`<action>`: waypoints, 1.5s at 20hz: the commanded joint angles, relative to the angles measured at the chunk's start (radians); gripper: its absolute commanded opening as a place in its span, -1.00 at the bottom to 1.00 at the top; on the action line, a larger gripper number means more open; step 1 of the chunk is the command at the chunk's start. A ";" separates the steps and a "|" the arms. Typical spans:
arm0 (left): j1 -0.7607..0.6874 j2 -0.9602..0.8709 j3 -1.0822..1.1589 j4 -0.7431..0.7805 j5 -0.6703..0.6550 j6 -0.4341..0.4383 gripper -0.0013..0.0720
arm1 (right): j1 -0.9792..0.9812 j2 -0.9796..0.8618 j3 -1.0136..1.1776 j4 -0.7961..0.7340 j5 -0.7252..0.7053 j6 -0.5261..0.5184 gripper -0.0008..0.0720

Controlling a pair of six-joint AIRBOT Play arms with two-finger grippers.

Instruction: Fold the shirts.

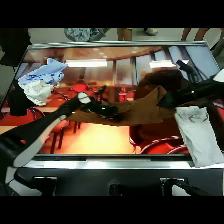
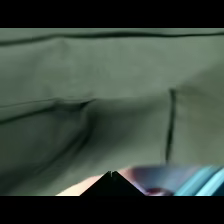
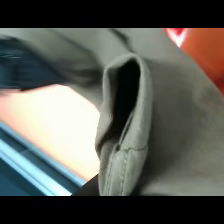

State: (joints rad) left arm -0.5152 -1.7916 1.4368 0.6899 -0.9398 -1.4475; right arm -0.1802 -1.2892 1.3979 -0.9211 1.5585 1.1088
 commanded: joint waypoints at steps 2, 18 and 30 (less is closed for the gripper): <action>-0.102 -0.170 0.133 -0.234 0.044 0.000 -0.87 | 0.005 0.196 0.001 -0.009 0.077 0.085 -0.86; 0.246 0.179 0.192 -0.019 -0.082 0.080 -0.89 | 0.103 -0.016 0.001 0.297 -0.152 0.029 -0.86; 0.530 0.605 0.192 0.049 -0.206 0.117 -0.88 | 0.500 -0.594 0.067 0.794 -0.443 -0.175 0.69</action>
State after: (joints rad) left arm 0.0048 -1.2346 1.6287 0.6956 -1.1084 -1.3350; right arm 0.2798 -1.7775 1.4494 -0.3191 1.1271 1.0485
